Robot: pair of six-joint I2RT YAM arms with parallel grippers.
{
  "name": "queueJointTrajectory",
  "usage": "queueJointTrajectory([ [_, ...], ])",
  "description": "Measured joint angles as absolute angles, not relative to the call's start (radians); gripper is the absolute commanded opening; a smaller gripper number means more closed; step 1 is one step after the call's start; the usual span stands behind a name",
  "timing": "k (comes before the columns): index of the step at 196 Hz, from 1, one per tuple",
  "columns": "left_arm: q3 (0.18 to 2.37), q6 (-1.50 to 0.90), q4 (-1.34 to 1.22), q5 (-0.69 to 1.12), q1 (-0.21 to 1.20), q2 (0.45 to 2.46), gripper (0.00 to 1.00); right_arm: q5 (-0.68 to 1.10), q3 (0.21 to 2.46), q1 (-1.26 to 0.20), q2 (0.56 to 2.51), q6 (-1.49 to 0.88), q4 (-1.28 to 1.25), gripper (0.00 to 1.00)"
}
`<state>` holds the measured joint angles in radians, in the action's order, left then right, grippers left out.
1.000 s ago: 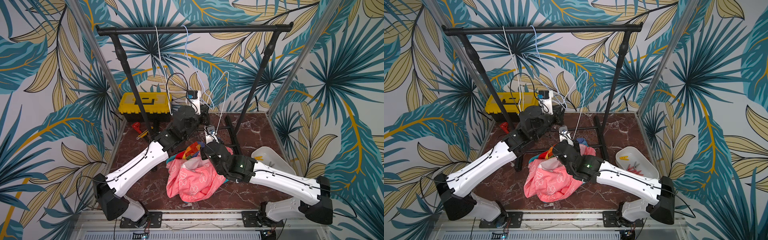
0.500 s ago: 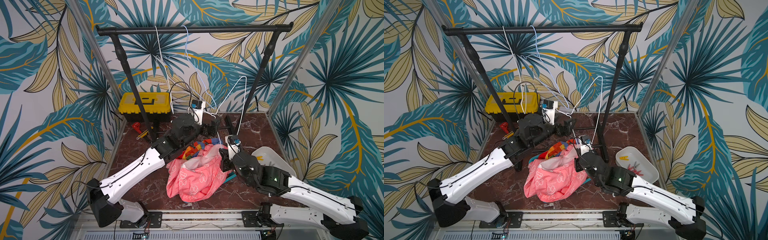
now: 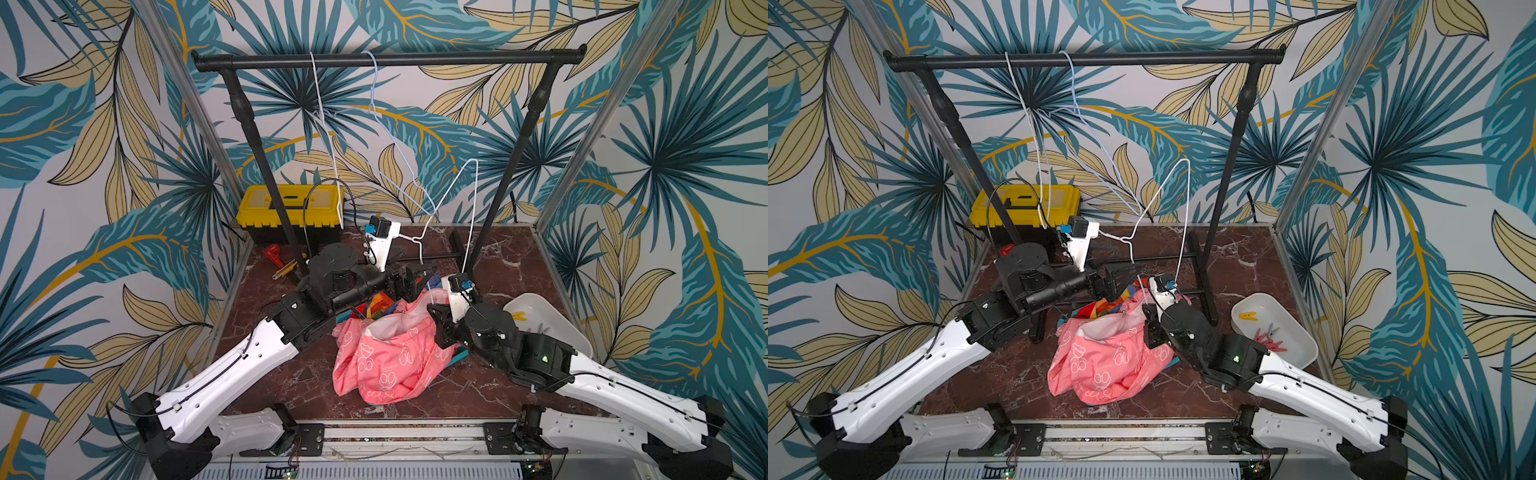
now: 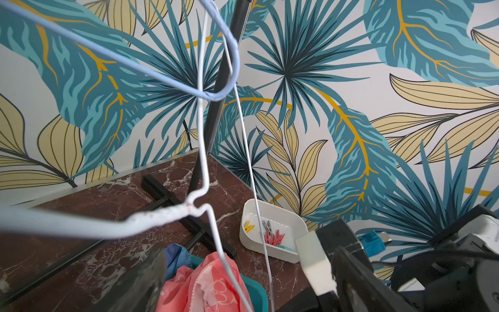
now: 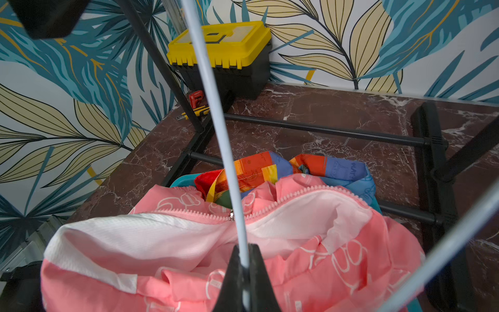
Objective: Remove the clothespins securing jackets to the hanger
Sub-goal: Place the hanger on the clothesline.
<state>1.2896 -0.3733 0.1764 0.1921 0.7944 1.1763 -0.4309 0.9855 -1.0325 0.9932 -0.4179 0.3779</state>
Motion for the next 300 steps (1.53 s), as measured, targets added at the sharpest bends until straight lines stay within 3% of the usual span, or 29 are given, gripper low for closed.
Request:
queueJointTrajectory([
  [69, 1.347, -0.358, 0.115, 0.309, 0.785, 1.299, 1.0, -0.33, 0.925, -1.005, 0.949, -0.45, 0.274, 0.0],
  [130, 1.518, -0.327, 0.052, 0.601, 0.782, 1.48, 0.99, -0.297, 0.892, -0.981, 0.963, -0.506, 0.163, 0.0],
  [158, 1.51, -0.305, 0.03, 0.601, 0.782, 1.478, 1.0, -0.266, 0.867, -0.962, 0.941, -0.509, 0.125, 0.0],
  [204, 1.412, -0.234, -0.062, 0.604, 0.781, 1.432, 1.0, -0.07, 0.804, -0.883, 0.986, -0.546, -0.034, 0.0],
  [300, 1.349, -0.15, -0.081, 0.979, 0.63, 1.366, 1.0, 0.175, 0.727, -0.881, 0.952, -0.553, -0.199, 0.0],
])
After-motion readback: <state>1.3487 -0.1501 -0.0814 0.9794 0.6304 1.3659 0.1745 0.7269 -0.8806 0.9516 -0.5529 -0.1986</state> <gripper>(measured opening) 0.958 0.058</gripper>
